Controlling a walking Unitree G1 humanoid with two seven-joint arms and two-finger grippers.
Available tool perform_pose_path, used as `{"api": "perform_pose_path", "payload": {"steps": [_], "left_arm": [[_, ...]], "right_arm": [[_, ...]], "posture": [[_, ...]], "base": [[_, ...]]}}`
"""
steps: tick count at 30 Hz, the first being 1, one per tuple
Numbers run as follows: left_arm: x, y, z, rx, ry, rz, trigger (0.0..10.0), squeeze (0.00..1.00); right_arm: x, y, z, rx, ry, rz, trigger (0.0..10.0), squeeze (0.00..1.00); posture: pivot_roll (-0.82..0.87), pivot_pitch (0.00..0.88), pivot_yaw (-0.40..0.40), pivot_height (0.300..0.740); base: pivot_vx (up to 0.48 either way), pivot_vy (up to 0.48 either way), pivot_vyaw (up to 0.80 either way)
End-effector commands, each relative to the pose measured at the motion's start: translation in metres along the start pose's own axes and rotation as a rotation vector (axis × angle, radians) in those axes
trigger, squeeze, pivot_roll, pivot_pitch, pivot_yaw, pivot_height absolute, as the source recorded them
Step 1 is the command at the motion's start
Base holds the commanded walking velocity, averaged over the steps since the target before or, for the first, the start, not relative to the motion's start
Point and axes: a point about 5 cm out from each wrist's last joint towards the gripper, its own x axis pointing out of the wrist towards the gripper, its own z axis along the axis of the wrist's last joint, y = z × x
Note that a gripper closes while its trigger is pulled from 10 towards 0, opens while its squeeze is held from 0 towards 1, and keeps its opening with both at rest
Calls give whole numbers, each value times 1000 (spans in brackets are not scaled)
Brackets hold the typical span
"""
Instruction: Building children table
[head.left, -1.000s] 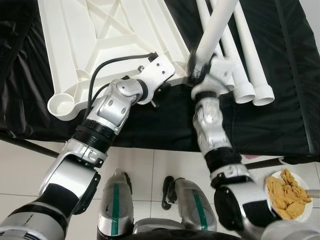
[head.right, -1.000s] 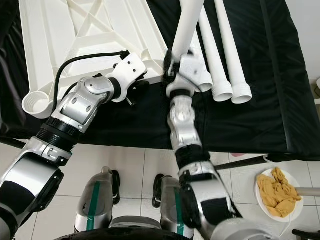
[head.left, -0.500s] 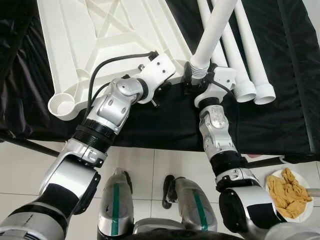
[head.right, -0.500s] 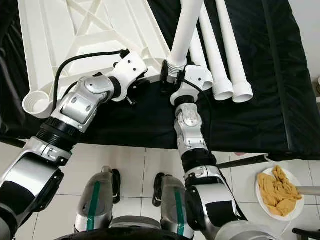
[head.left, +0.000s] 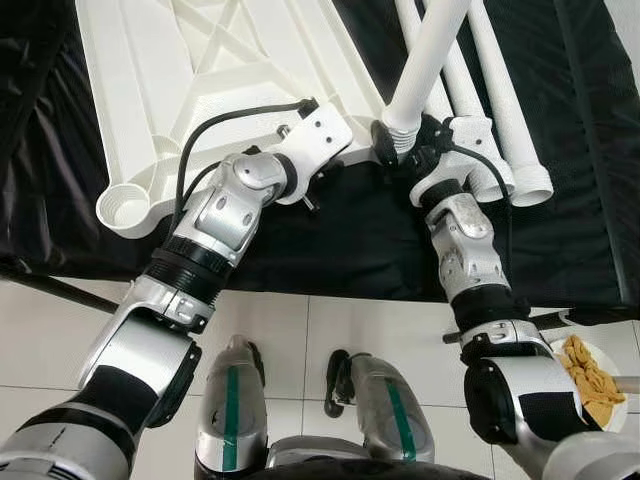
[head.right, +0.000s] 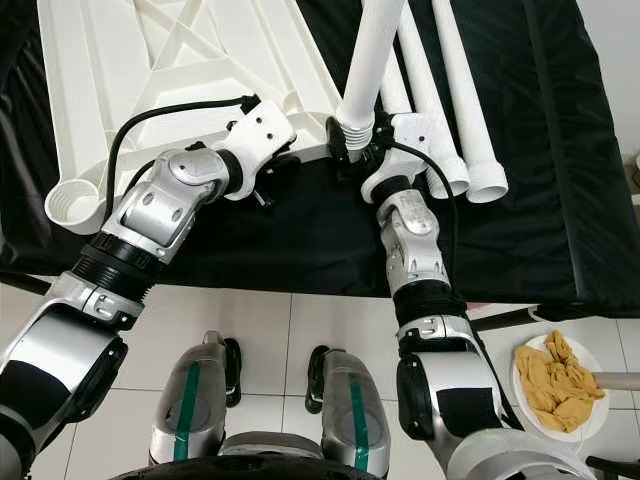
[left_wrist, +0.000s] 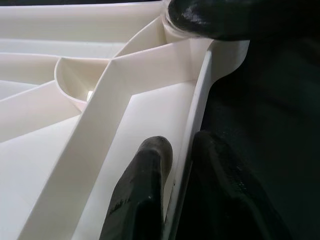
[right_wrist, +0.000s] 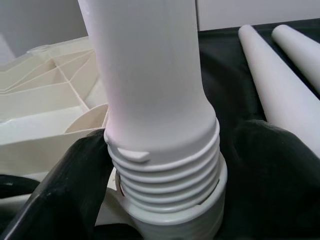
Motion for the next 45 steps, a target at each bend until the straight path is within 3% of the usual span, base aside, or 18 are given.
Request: {"api": "perform_pose_path", "payload": {"steps": [1, 8, 9, 11, 12, 19, 20, 22, 23, 27, 28, 31, 32, 35, 36, 38, 39, 45], "left_arm": [[-3, 9, 19, 57, -74, 78, 10000, 0], [-3, 8, 18, 62, -74, 77, 10000, 0], [-3, 8, 19, 63, -75, 76, 10000, 0], [-3, 8, 19, 64, -75, 76, 10000, 0], [-3, 8, 19, 65, -75, 75, 10000, 0], [-3, 8, 19, 69, -75, 74, 10000, 0], [-3, 7, 19, 70, -74, 70, 10000, 0], [-3, 7, 18, 71, -74, 67, 10000, 0], [-3, 6, 17, 54, -64, 50, 10000, 0], [-3, 5, 15, 31, -60, 35, 10000, 35], [-4, 5, 13, 7, -53, 12, 10000, 1000], [-4, 5, 13, 7, -53, 12, 10000, 1000], [-3, 3, 11, 18, -25, 1, 10000, 490], [-3, 3, 11, 18, -25, 1, 10000, 490], [-3, 3, 10, 25, -18, -5, 10000, 192], [-3, 3, 10, 25, -18, -5, 10000, 192], [-3, 2, 10, 24, -15, -21, 10000, 0], [-4, 0, 9, 27, -13, -47, 10000, 0]], "right_arm": [[-2, -4, 0, 12, 14, 25, 10000, 0], [-2, -5, 3, 39, 31, 129, 10000, 0], [-2, -4, 2, 42, 38, 148, 10000, 235], [-3, -3, 1, 47, 43, 161, 10000, 235], [-3, -3, 1, 47, 46, 169, 10000, 1000], [-4, -4, 1, 25, 55, 170, 10000, 1000], [-4, -4, 0, 23, 59, 170, 10000, 604], [-4, -5, 0, 24, 61, 171, 10000, 604], [-5, -5, 0, 21, 64, 173, 10000, 0], [-5, -5, 0, 20, 66, 175, 10000, 0], [-5, -6, 0, 18, 68, 176, 10000, 0], [-5, -6, 0, 18, 68, 176, 10000, 0], [-6, -6, 0, 20, 69, 177, 10000, 0], [-6, -6, 0, 20, 69, 177, 10000, 0], [-6, -6, 0, 20, 69, 178, 10000, 0], [-6, -6, 0, 20, 69, 178, 10000, 0], [-6, -6, 0, 21, 70, 180, 10000, 0], [-6, -5, 1, 22, 63, 189, 10000, 0]], "posture": [[77, 18, -59, 740], [80, 15, -60, 740], [80, 15, -60, 740], [80, 15, -60, 740], [80, 15, -60, 740], [77, 16, -58, 740], [76, 18, -57, 740], [76, 18, -57, 740], [76, 25, -56, 740], [76, 25, -56, 740], [76, 30, -55, 740], [76, 30, -55, 740], [77, 37, -52, 740], [77, 37, -52, 740], [77, 40, -50, 740], [77, 40, -50, 740], [77, 42, -49, 740], [77, 46, -47, 740]], "base": [[0, 0, 0], [0, 0, 0], [0, 0, 0], [0, 0, 0], [0, 0, 0], [0, 0, 0], [0, 0, 0], [0, 0, 0], [0, 0, 0], [0, 0, 0], [0, 0, 0], [0, 0, 0], [0, 0, 0], [0, 0, 0], [0, 0, 0], [0, 0, 0], [0, 0, 0], [0, 0, 0]]}}
